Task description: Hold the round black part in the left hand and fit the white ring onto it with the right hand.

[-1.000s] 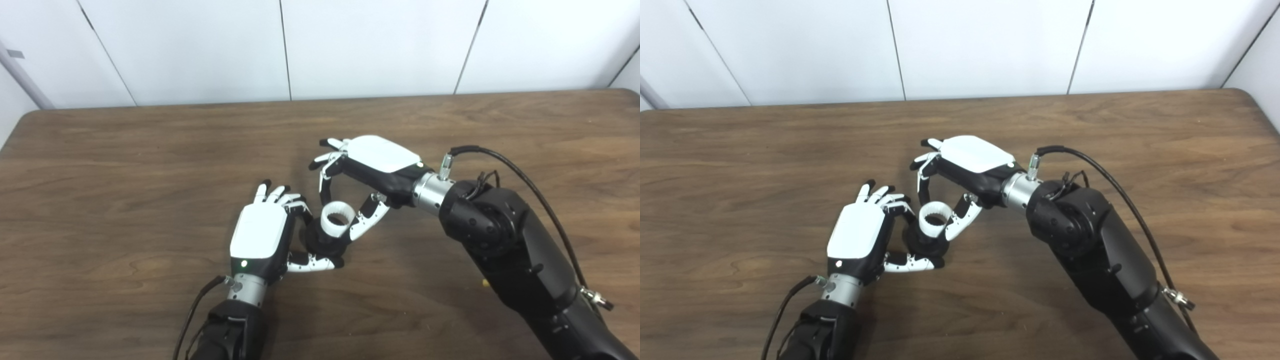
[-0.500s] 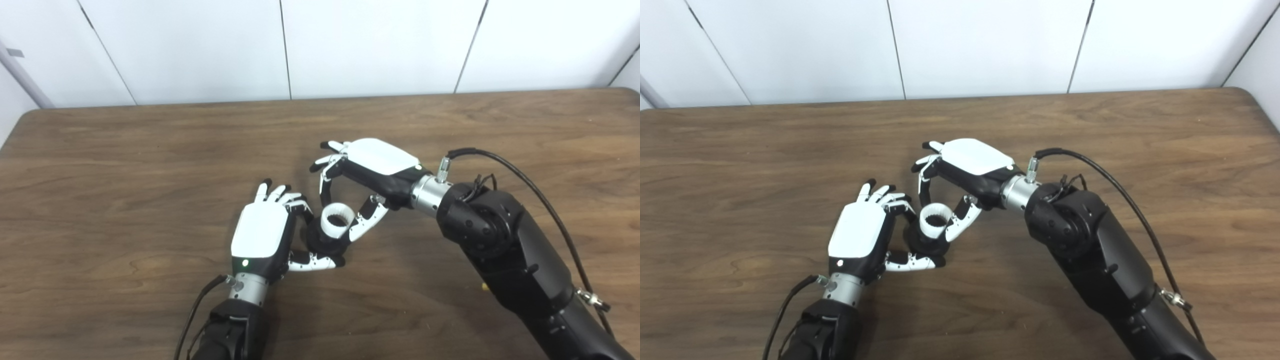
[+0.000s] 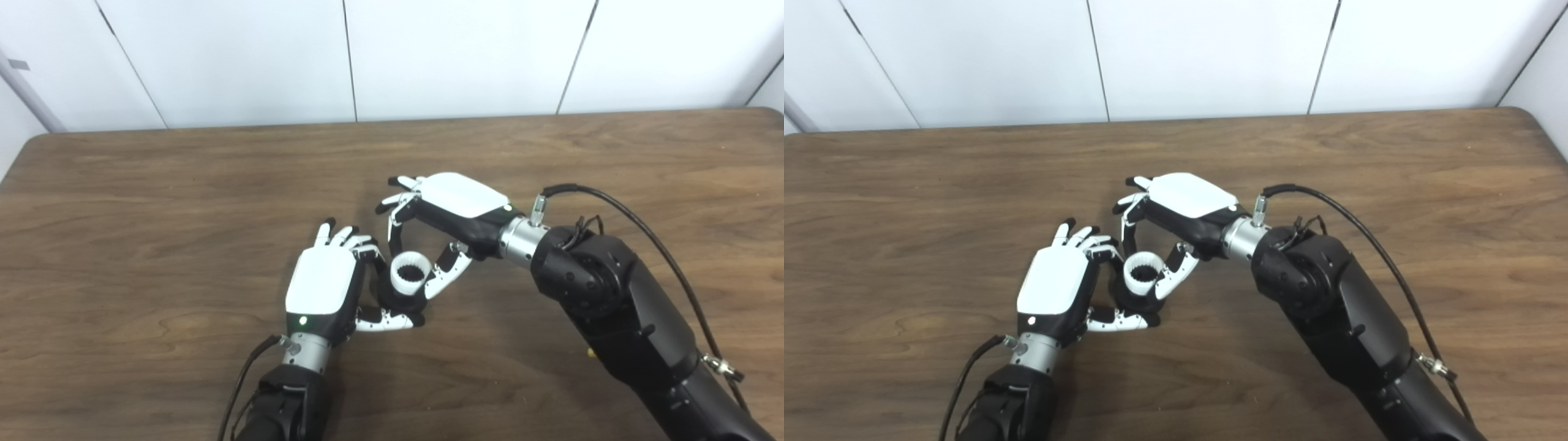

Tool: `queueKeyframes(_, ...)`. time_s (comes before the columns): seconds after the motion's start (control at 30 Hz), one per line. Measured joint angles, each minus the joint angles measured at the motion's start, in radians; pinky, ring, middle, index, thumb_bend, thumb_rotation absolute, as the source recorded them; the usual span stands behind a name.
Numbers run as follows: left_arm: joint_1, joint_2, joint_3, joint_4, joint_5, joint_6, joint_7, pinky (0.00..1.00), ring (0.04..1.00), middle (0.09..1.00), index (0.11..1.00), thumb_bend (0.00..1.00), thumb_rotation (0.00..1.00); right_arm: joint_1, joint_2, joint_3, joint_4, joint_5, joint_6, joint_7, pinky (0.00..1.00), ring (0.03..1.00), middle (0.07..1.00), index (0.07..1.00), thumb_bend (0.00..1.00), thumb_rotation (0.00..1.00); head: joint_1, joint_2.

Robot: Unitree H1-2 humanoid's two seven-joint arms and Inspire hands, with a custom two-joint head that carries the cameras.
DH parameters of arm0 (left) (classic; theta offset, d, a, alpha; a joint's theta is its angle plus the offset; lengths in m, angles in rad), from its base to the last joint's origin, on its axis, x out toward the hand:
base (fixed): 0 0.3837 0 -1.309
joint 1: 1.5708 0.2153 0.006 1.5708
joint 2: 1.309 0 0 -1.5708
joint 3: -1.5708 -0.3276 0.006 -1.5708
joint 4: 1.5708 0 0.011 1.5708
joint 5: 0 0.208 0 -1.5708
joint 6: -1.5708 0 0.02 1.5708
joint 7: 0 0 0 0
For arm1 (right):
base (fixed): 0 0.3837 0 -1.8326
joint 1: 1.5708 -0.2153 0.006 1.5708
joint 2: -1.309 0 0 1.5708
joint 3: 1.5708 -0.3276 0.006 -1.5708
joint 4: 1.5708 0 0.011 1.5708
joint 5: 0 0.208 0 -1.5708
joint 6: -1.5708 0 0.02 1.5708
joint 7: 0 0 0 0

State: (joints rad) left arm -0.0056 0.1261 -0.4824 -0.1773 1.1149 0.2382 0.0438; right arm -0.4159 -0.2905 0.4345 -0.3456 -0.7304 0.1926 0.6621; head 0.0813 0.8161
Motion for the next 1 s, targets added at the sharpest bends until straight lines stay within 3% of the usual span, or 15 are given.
queueKeyframes(1.0, -0.004, -0.01, -0.01, 0.003, 0.012, 0.009, -0.001, 1.0, 0.888, 0.777, 0.484, 0.53, 0.06, 0.011, 0.005, 0.001, 0.042, 0.001, -0.002, -0.038, 1.0, 1.0, 0.861, 0.483, 0.52, 0.14, 0.009, 0.003)
